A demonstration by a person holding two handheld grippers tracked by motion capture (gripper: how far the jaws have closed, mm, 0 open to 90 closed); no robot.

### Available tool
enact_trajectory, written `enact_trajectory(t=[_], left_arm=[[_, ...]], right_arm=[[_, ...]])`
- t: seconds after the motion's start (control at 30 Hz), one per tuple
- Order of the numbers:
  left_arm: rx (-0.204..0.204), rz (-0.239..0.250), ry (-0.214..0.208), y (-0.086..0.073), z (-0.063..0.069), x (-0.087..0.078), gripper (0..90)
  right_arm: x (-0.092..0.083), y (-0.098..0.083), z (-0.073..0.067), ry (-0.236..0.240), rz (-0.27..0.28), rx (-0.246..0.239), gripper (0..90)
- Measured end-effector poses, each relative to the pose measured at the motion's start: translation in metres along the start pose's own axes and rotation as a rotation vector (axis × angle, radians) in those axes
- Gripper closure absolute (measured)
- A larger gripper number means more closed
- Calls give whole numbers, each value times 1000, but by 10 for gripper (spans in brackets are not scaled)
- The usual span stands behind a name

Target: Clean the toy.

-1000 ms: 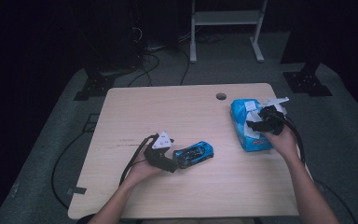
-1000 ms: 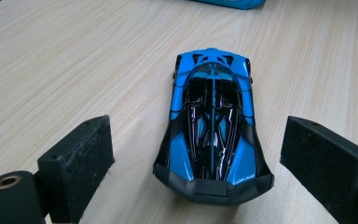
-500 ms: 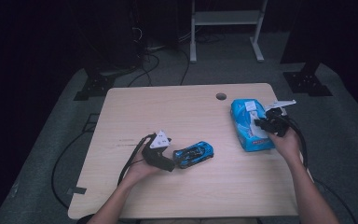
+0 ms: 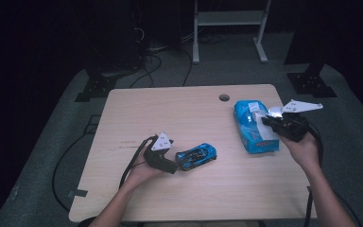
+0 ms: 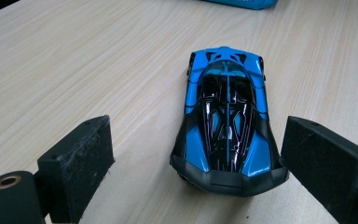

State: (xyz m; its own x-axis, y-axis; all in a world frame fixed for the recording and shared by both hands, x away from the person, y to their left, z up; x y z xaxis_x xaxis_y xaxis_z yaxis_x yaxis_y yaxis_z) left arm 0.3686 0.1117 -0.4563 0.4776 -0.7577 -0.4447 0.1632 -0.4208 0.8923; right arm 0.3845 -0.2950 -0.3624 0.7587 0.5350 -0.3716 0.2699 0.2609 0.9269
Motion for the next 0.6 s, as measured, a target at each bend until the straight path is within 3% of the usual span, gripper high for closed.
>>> enact_trajectory(t=[0.13,0.3,0.33,0.37,0.5,0.6], left_arm=[[3,0,-4,0,2,1,87],[1,4,-11,0,4,3,87],[5,-6,-14,0,4,3,87],[5,-3,-14,0,5,4,87],[8,4,-16,0,6,3,87],[5,4,-23,0,5,4,87]], right_arm=[[-15,8,-27,102,55,-12,839],[-20,7,-69,236,46,-37,839],[-20,7,-69,236,46,-37,839],[-19,5,-82,278,31,-48,838],[-12,0,-107,369,-8,-50,838],[-6,2,-120,467,-31,-10,838]])
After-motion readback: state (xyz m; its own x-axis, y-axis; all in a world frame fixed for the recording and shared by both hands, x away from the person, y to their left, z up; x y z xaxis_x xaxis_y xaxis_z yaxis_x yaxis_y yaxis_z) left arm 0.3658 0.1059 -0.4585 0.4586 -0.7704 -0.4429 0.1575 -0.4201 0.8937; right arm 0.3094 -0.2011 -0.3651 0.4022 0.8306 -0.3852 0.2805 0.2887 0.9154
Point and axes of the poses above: each handheld gripper's, and its own axes: x roughly forward along the jaws, y roughly out of its top, z roughly to its right, the point moved 2 cm from there along x, roughly forward along the jaws, and after that the axes turned 9 degrees about z, right-handed, at the moved point
